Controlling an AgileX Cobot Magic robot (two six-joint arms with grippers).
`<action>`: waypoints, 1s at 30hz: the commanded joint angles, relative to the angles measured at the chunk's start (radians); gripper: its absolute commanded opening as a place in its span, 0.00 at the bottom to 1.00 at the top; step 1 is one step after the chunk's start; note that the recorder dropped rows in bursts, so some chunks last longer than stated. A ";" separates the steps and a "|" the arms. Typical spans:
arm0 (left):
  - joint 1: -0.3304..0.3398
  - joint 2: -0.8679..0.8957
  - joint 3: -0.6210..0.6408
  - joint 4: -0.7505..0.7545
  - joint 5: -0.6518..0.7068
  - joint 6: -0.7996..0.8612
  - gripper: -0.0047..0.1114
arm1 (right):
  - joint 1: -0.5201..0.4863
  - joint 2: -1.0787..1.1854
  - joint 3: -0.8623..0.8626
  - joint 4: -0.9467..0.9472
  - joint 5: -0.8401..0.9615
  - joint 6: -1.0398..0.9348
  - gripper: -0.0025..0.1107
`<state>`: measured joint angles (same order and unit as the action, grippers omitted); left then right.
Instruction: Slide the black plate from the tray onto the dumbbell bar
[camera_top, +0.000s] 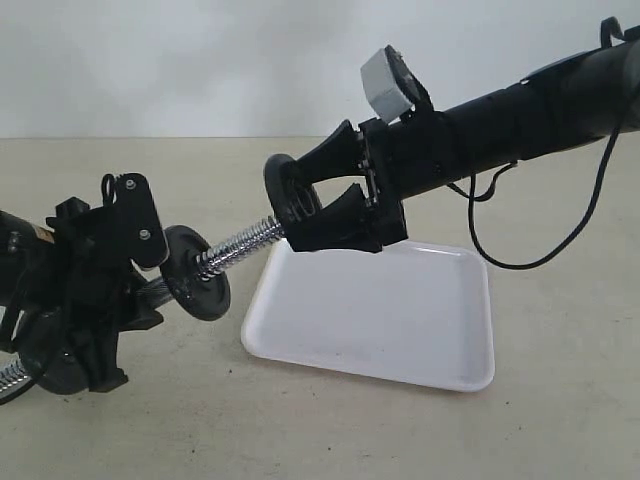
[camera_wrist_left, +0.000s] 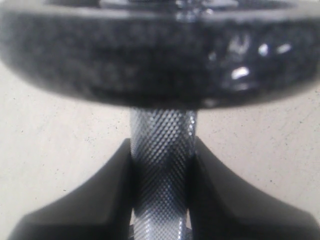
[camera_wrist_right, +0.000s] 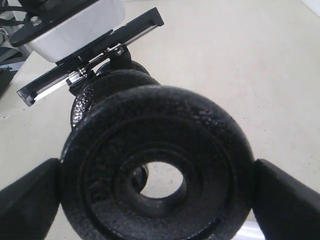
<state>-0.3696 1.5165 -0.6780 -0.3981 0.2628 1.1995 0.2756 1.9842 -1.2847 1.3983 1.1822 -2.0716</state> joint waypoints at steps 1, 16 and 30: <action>-0.022 -0.056 -0.044 -0.031 -0.243 0.001 0.08 | 0.004 -0.020 -0.006 0.069 0.039 0.005 0.02; 0.017 -0.056 -0.044 -0.031 -0.247 -0.029 0.08 | 0.004 -0.020 -0.006 -0.013 0.039 0.055 0.02; 0.020 -0.056 -0.044 -0.031 -0.247 -0.029 0.08 | 0.004 -0.020 -0.006 0.016 0.039 0.044 0.02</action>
<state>-0.3502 1.5165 -0.6780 -0.3921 0.2988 1.1784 0.2787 1.9842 -1.2847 1.3343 1.1803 -2.0139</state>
